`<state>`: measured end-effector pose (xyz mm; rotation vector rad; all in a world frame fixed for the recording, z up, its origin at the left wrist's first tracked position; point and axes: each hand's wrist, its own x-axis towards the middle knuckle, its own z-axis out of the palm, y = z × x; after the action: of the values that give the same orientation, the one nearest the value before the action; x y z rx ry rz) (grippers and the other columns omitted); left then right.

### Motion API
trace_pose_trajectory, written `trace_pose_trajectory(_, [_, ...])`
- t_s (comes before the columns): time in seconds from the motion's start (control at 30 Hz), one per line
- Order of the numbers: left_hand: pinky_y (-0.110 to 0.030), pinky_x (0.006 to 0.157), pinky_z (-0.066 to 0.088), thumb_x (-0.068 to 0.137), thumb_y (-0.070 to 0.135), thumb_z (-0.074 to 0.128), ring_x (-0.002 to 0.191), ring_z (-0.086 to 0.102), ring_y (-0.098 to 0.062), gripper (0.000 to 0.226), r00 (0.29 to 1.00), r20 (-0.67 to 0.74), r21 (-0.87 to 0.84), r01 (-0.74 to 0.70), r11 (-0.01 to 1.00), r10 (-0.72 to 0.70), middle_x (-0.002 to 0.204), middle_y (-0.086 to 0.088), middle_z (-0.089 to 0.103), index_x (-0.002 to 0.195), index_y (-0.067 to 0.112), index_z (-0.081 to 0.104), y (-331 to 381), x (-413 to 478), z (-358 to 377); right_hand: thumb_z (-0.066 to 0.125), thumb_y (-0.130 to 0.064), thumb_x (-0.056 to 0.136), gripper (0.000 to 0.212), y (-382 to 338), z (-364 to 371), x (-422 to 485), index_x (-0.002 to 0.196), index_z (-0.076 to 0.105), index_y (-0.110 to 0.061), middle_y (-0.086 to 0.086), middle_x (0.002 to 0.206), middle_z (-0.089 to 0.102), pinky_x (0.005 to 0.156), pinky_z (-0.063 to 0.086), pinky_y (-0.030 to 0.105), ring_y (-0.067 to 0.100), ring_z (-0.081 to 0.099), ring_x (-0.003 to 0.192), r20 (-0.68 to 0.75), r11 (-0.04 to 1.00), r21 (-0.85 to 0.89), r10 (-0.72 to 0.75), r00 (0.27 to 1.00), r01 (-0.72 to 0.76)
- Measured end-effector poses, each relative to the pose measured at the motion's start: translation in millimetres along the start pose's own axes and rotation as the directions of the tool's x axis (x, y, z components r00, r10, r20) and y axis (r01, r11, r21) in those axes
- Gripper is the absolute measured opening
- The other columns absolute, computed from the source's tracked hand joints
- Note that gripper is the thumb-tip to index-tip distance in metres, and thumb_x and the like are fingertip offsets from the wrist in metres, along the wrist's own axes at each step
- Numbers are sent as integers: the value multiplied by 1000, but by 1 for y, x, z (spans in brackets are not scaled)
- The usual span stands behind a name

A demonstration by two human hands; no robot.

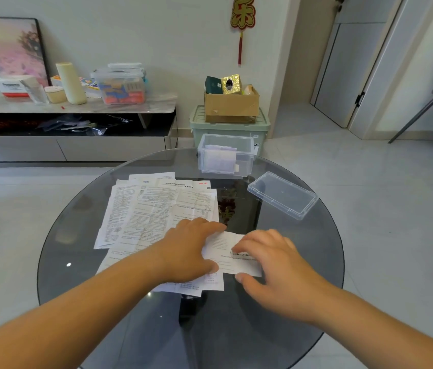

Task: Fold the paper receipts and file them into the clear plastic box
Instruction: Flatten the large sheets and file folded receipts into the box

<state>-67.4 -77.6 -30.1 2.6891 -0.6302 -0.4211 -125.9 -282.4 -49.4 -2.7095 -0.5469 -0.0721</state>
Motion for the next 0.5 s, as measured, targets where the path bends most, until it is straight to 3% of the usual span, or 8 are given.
trace_pose_trajectory(0.17, [-32, 110, 39, 87, 43, 72, 131, 43, -13, 66, 998, -59, -64, -14, 998, 10, 149, 11, 42, 144, 40, 38, 4, -1, 0, 49, -54, 96, 46, 2, 5, -1, 138, 50, -36, -20, 138, 40, 109, 27, 26, 5, 29, 129, 63, 999, -34, 13, 998, -11])
trace_pose_trajectory(0.27, [-20, 94, 47, 87, 38, 74, 115, 53, -11, 56, 996, -92, -173, -12, 985, -4, 135, 9, 48, 136, 37, 46, 7, 3, -2, 47, -57, 96, 48, 2, 4, 0, 139, 50, -36, -21, 140, 40, 109, 28, 24, 4, 30, 129, 76, 998, -57, 2, 997, 3])
trace_pose_trajectory(0.37, [-10, 70, 43, 89, 35, 73, 103, 57, -12, 49, 992, -112, -256, 30, 966, -61, 120, 13, 49, 132, 37, 49, 11, 8, -3, 46, -60, 95, 49, 2, 3, 1, 138, 51, -38, -22, 140, 41, 107, 28, 23, 2, 30, 128, 85, 999, -46, 7, 996, -3])
trace_pose_trajectory(0.5, [-11, 64, 42, 89, 30, 73, 96, 59, -15, 30, 971, -159, -439, 91, 894, -177, 110, 12, 55, 112, 37, 56, 14, 14, -1, 46, -61, 95, 51, 3, 3, 1, 141, 48, -39, -23, 144, 39, 104, 25, 21, 1, 28, 129, 94, 999, -51, 13, 995, -9])
